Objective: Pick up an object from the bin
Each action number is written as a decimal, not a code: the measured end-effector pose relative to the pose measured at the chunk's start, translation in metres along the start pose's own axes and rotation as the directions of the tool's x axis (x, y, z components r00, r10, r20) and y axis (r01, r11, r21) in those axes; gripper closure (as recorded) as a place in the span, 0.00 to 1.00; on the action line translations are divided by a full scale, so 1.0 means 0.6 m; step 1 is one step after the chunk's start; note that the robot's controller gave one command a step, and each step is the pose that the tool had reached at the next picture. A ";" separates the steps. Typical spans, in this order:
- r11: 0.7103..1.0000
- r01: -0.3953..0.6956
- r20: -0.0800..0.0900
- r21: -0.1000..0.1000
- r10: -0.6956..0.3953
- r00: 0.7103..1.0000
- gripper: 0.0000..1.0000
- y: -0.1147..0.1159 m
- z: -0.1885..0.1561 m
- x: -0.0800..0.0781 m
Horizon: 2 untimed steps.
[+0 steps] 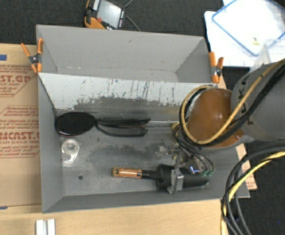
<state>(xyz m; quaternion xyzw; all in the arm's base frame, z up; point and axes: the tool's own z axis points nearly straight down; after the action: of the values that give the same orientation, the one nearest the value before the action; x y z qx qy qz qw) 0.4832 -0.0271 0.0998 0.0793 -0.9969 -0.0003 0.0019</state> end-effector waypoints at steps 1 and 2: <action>0.999 -0.046 0.034 0.004 0.046 0.998 0.00 -0.003 0.047 0.001; 0.989 -0.148 0.010 -0.001 0.148 0.989 1.00 -0.002 0.048 0.004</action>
Offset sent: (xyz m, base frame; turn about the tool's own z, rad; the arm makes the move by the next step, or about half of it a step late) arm -0.0027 -0.0025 -0.0298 0.1494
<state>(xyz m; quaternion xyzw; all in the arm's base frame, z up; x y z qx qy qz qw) 0.4811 -0.0289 0.0708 0.0049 -1.0000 -0.0005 -0.0031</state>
